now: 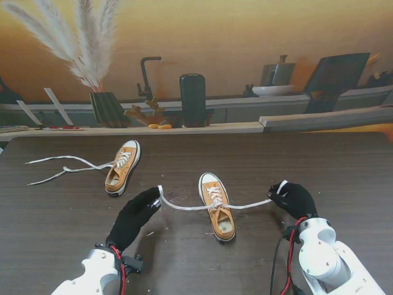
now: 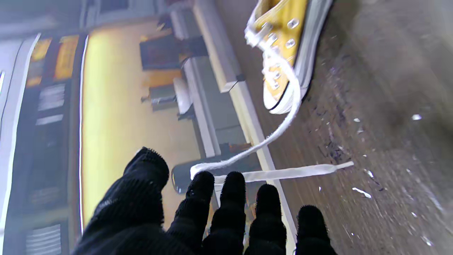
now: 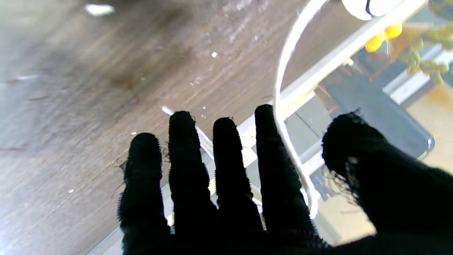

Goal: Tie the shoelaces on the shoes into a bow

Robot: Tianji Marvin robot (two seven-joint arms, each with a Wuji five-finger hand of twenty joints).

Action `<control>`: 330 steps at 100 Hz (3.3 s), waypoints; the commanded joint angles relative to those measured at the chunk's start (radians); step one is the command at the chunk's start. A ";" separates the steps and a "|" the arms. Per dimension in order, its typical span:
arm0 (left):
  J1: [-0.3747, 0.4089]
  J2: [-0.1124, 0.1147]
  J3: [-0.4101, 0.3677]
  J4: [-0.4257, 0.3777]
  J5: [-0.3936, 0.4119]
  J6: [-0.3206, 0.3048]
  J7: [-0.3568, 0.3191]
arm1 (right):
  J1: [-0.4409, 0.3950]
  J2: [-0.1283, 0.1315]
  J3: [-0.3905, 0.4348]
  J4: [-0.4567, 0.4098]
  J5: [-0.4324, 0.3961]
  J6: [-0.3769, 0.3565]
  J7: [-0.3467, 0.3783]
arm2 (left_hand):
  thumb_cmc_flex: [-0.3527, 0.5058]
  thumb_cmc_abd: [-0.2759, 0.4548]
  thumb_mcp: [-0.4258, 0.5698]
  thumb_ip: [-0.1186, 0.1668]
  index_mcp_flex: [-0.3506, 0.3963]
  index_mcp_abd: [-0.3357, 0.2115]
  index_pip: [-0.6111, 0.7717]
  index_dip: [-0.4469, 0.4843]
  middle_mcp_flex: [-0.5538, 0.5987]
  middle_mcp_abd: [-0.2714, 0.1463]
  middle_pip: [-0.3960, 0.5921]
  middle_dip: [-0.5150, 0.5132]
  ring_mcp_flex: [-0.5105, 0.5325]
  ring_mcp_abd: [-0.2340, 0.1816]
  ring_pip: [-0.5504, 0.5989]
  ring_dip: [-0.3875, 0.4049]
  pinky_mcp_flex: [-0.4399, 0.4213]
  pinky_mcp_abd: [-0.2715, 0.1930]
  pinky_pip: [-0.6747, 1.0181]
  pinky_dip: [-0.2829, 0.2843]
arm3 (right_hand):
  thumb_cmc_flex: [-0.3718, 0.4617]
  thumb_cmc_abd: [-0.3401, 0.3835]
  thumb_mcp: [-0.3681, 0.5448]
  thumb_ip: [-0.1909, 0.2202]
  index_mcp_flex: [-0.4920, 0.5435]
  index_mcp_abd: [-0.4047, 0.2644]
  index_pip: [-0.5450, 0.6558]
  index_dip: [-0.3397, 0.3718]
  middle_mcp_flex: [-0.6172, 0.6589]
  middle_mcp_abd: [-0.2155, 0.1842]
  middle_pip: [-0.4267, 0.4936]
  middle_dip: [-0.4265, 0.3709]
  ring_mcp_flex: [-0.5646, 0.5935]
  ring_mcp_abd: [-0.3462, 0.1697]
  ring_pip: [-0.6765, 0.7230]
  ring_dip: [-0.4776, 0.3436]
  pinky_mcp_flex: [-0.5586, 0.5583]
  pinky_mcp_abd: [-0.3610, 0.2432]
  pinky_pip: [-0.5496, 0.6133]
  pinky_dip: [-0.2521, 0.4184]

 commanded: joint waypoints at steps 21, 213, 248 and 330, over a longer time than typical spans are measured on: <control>0.025 0.029 -0.031 -0.017 0.255 0.107 -0.042 | -0.055 0.054 0.027 -0.081 -0.126 0.057 0.142 | -0.049 0.057 -0.061 0.030 0.040 0.028 -0.066 -0.037 -0.030 0.015 -0.054 -0.048 -0.034 0.009 -0.060 -0.044 0.009 -0.032 -0.019 0.012 | 0.107 0.004 0.026 0.075 -0.093 -0.039 -0.022 -0.035 -0.101 -0.050 -0.017 -0.019 -0.063 -0.055 -0.036 -0.019 -0.041 -0.082 -0.052 -0.027; -0.036 0.013 0.019 0.295 0.610 -0.331 0.306 | 0.168 0.016 -0.391 0.279 -0.361 -0.079 -0.412 | -0.138 0.003 -0.002 0.052 0.150 -0.147 0.155 0.123 0.135 -0.051 -0.070 -0.129 0.149 0.015 -0.169 -0.181 0.088 0.045 -0.042 -0.235 | 0.063 -0.332 0.065 -0.055 -0.167 -0.328 0.184 -0.046 -0.165 -0.153 -0.012 -0.018 -0.110 -0.108 -0.113 -0.060 -0.067 -0.094 -0.135 -0.070; -0.027 0.012 0.018 0.287 0.590 -0.332 0.293 | 0.196 0.006 -0.432 0.296 -0.310 -0.059 -0.372 | -0.132 0.007 -0.005 0.049 0.160 -0.145 0.161 0.127 0.139 -0.048 -0.070 -0.128 0.152 0.017 -0.171 -0.177 0.087 0.046 -0.051 -0.227 | 0.134 -0.202 -0.008 -0.171 -0.056 -0.339 0.427 -0.199 -0.061 -0.138 -0.011 -0.003 -0.066 -0.099 -0.102 -0.052 -0.035 -0.085 -0.114 -0.056; -0.021 0.008 0.018 0.286 0.571 -0.344 0.294 | 0.144 -0.032 -0.348 0.265 -0.207 -0.102 -0.448 | -0.117 -0.001 0.005 0.045 0.172 -0.141 0.179 0.148 0.141 -0.043 -0.065 -0.126 0.151 0.020 -0.169 -0.173 0.087 0.040 -0.063 -0.221 | 0.224 -0.066 -0.023 -0.167 0.111 -0.218 0.588 0.128 0.206 -0.113 0.066 0.082 0.100 -0.073 -0.052 -0.041 0.060 -0.049 -0.033 -0.057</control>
